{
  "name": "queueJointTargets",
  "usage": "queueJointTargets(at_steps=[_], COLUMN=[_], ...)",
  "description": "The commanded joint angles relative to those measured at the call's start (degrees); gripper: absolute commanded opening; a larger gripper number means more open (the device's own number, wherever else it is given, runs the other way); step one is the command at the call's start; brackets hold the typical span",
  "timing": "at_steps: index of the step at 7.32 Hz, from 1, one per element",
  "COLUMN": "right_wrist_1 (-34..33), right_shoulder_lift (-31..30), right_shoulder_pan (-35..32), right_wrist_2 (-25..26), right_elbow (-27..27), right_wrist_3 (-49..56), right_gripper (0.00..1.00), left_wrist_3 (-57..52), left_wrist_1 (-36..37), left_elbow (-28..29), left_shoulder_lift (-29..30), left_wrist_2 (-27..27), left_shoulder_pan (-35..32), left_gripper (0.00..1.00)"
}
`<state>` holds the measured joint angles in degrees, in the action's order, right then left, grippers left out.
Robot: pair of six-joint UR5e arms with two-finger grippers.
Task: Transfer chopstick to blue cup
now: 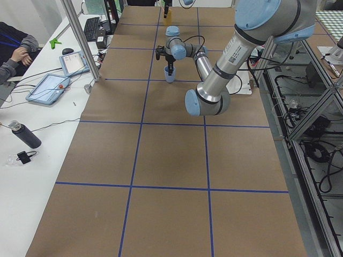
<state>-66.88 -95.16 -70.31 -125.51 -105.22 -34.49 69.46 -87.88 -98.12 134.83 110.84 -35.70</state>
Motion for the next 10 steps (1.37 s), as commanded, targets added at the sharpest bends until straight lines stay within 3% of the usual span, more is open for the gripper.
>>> queueJointTargets(at_steps=[1,3,7,8,10], right_wrist_1=[0.00,0.26,-0.44,-0.27,0.44], right_shoulder_lift=[-0.11,-0.81,-1.78,-1.78,-1.17], right_shoulder_pan=[0.00,-0.78,-10.34,-12.89,-15.98], right_wrist_2=[0.00,-0.88,-3.87,-3.61,-2.55], right_elbow=[0.10,0.10,4.04,5.71,8.88], right_wrist_3=[0.47,2.30,17.13,19.95,20.25], right_gripper=[1.00,1.00,1.00,1.00,1.00], left_wrist_3=[-17.16,-41.03,-87.60,-95.65,-104.49], left_wrist_1=[1.40,1.48,0.95,0.87,0.69], left_elbow=[-4.89,-1.40,21.14,24.00,24.03], left_shoulder_lift=[-8.75,-15.88,-19.60,-21.26,-27.84], left_wrist_2=[7.16,13.84,21.15,21.17,21.17], left_shoulder_pan=[-11.87,-26.18,-50.54,-53.91,-59.02], left_gripper=[0.99,0.99,0.99,0.99,0.99])
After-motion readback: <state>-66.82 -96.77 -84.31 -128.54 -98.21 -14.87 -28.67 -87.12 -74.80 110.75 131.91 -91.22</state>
